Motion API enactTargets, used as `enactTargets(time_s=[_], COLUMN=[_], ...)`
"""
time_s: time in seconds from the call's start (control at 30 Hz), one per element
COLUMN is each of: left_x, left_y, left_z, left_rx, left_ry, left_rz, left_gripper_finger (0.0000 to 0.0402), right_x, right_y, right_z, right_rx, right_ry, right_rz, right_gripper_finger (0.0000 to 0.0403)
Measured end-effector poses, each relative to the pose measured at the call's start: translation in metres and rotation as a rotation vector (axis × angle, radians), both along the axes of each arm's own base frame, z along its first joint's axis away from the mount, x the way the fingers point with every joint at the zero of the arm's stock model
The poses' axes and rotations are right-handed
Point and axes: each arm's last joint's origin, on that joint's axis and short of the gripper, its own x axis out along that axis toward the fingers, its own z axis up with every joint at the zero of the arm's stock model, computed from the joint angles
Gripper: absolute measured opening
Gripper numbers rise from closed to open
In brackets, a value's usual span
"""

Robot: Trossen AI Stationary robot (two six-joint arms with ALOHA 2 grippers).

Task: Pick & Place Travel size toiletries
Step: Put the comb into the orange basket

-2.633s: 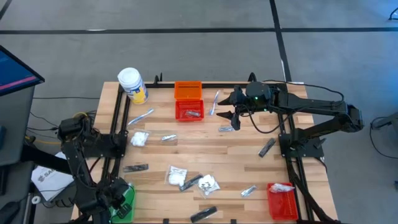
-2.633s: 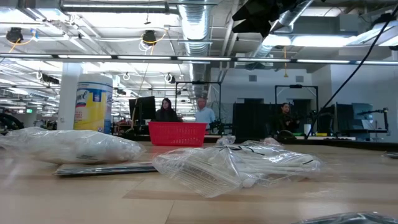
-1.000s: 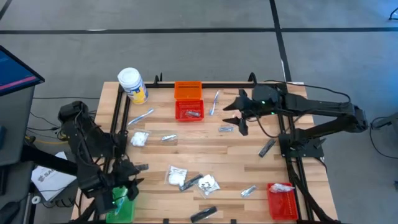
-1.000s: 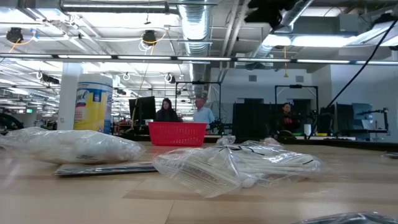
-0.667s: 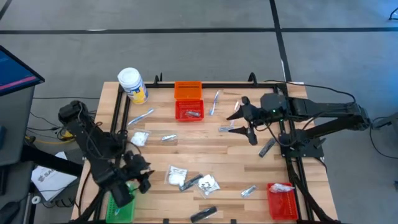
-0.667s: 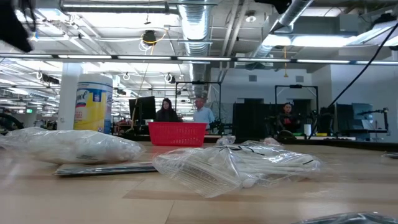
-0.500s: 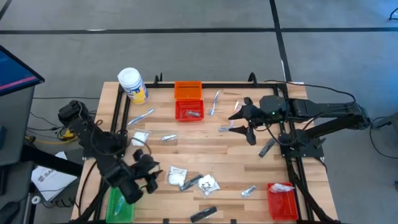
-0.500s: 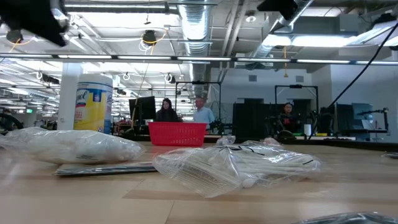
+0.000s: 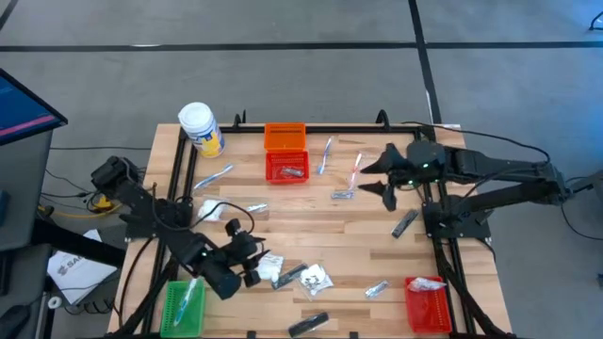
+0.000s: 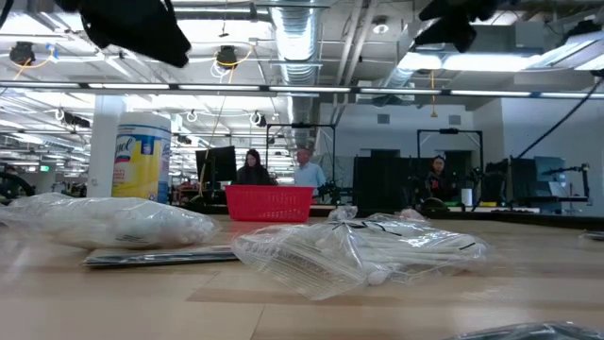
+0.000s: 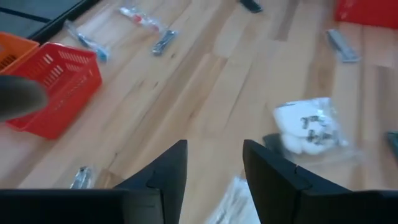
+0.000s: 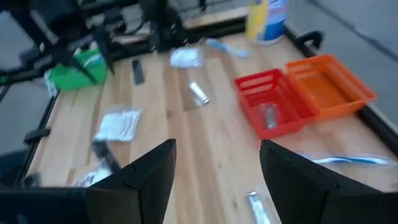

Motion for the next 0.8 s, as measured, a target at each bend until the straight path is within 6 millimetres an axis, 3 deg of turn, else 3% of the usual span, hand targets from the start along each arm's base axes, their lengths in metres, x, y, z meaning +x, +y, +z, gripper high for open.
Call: enactTargets(time_s=[0.23, 0.37, 0.8], left_x=[0.019, 0.026, 0.053], left_y=[-0.002, -0.002, -0.021], left_z=[-0.033, -0.043, -0.027], left_rx=[0.048, 0.038, -0.078], left_ry=[0.069, 0.094, -0.036], left_rz=[0.032, 0.026, -0.316], left_gripper_finger=[0.0148, 0.0147, 0.0122], right_x=[-0.034, -0.041, -0.038], right_y=[-0.005, -0.002, 0.0], right_z=[0.0, 0.002, 0.007], right_rx=[-0.008, -0.033, -0.085], right_ry=[-0.125, -0.173, -0.243], right_rz=[-0.062, -0.042, -0.006], right_gripper_finger=[0.0224, 0.0224, 0.0224])
